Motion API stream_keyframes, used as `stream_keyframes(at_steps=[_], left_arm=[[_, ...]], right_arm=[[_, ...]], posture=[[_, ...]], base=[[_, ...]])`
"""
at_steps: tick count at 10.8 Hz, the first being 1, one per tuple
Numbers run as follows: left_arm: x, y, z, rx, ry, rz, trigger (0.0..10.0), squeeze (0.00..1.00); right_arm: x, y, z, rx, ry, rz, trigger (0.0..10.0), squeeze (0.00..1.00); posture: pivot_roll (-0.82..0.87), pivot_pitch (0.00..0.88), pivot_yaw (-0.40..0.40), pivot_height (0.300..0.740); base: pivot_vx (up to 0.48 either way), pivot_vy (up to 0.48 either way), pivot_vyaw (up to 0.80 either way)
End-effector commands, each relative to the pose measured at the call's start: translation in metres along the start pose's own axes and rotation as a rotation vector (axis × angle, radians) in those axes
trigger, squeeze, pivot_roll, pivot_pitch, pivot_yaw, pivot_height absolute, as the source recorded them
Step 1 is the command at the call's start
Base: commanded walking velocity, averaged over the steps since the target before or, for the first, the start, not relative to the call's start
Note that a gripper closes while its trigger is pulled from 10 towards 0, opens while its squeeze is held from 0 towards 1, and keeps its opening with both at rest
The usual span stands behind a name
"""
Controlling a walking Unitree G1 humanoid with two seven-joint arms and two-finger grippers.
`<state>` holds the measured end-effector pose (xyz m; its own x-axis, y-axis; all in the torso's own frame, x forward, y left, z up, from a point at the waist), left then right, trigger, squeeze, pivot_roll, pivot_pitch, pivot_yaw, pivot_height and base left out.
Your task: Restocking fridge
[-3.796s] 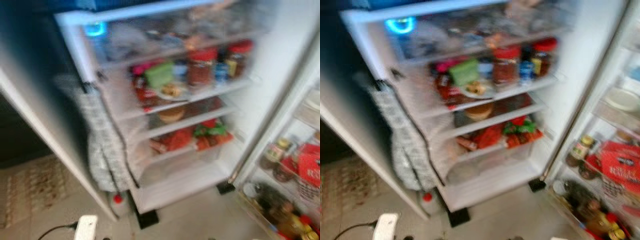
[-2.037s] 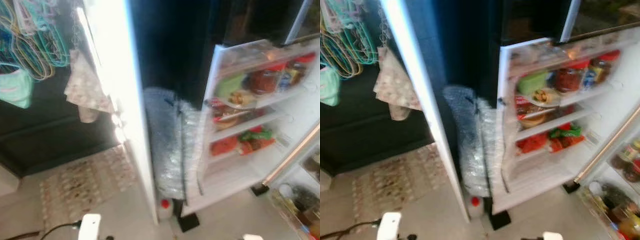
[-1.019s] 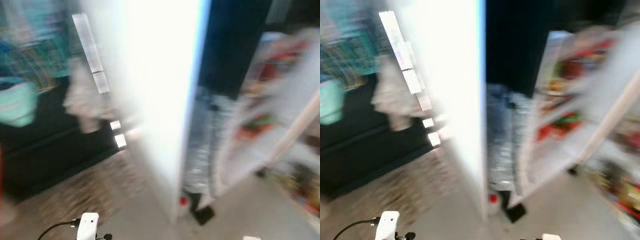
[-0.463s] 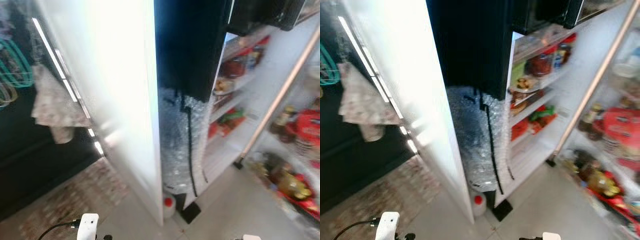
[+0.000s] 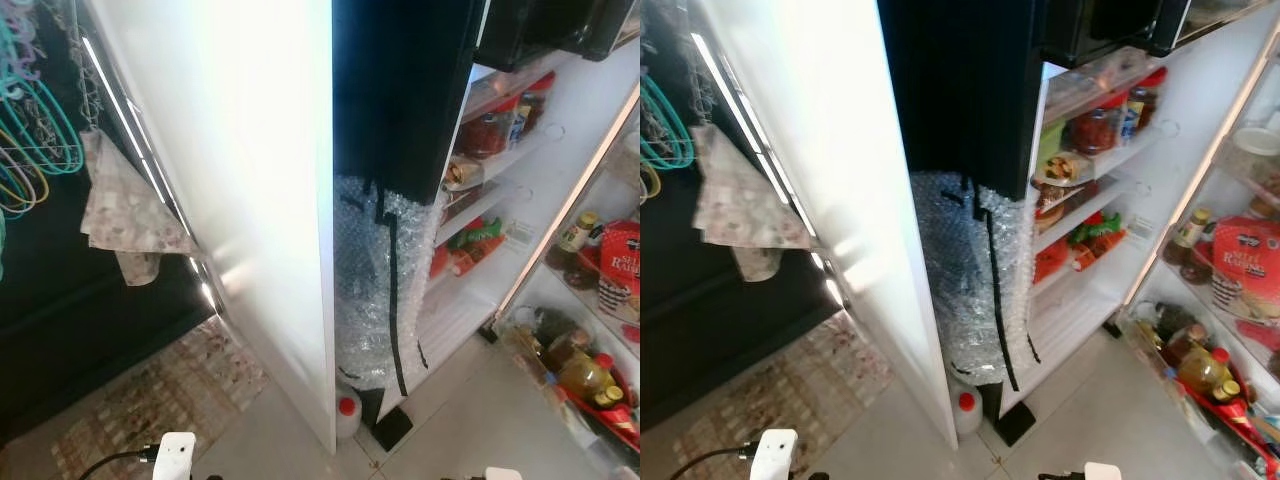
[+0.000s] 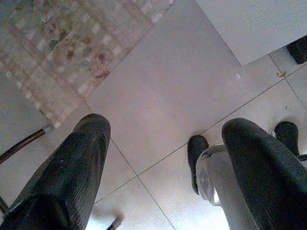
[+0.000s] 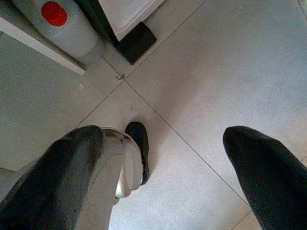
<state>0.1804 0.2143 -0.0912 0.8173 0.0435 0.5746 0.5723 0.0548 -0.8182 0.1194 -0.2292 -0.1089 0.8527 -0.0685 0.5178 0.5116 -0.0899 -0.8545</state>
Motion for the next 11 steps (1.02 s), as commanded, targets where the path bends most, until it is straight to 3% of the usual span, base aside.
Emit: stream_keyframes(at_steps=[1, 4, 11], left_arm=[[-0.005, -0.001, 0.002, 0.006, -0.007, 0.015, 10.0, 0.0], [-0.007, -0.001, 0.001, 0.008, 0.011, 0.025, 10.0, 0.0], [-0.012, -0.003, 0.005, 0.019, 0.013, 0.033, 10.0, 0.0]], right_arm=[[-0.004, -0.001, 0.001, 0.001, 0.003, 0.006, 10.0, 0.0], [-0.005, -0.002, -0.001, -0.022, 0.007, -0.006, 10.0, 0.0], [-0.004, -0.006, -0.012, -0.236, 0.215, -0.102, 10.0, 0.0]], posture=[[-0.03, 0.0, 0.076, 0.74], [-0.04, 0.0, 0.077, 0.74], [-0.05, 0.0, 0.075, 0.74]], base=[[-0.326, 0.0, 0.0], [-0.193, 0.0, 0.0], [0.0, 0.0, 0.0]])
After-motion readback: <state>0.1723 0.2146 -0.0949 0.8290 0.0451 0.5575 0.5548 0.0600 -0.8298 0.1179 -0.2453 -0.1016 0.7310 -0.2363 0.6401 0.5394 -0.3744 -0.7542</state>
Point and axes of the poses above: a point about 5 cm out from each wrist's last joint towards the gripper, its own y axis pointing out of the wrist towards the gripper, its own x axis along the axis of the wrist's last joint, z = x × y, the point moved 1 cm from there along y, pointing out of the wrist towards the gripper, and after that the axes turned 3 degrees about -y, right-handed, at the moved point
